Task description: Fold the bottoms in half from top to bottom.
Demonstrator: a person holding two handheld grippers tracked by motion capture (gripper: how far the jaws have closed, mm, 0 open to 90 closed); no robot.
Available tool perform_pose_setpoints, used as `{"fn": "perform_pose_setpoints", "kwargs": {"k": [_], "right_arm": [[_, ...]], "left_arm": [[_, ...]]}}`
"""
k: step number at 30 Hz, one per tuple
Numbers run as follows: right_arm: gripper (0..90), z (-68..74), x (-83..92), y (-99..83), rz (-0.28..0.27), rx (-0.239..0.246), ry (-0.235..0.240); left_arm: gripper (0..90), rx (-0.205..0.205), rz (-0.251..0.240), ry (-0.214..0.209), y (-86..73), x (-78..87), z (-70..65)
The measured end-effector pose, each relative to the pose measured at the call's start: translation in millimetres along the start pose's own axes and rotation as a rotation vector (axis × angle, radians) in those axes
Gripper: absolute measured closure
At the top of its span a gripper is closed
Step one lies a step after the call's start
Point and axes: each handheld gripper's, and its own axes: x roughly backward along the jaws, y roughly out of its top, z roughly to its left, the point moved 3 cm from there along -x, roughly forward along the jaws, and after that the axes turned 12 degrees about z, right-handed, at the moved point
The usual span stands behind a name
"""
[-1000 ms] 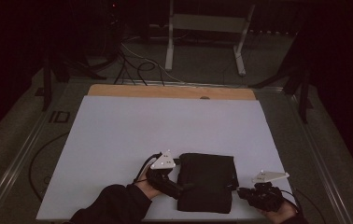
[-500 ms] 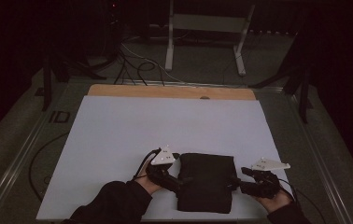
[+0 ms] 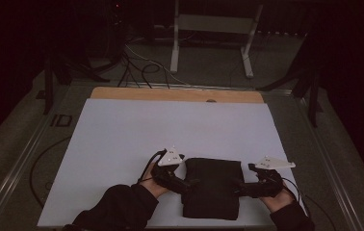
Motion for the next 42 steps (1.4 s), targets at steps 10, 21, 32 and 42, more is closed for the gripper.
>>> {"fn": "perform_pose_setpoints", "kwargs": {"k": [10,21,32,42], "right_arm": [[10.5,-12.1,-16.1,-2.6,-0.035,-0.029,-0.075],[10.3,-15.9,-27.4,-3.8,-0.026,-0.017,-0.077],[9.8,-18.8,-28.7,-4.4,-0.020,-0.065,-0.055],[9.2,-19.3,-38.7,-7.5,0.024,-0.116,-0.017]], "left_arm": [[1.2,0.006,0.006,-0.010,-2.5,-12.3,8.6],[1.2,0.029,0.075,-0.002,-7.1,-24.7,16.3],[1.5,0.111,0.121,0.000,-9.5,-36.8,20.5],[6.8,0.175,0.216,0.006,-14.5,-47.0,23.6]]}}
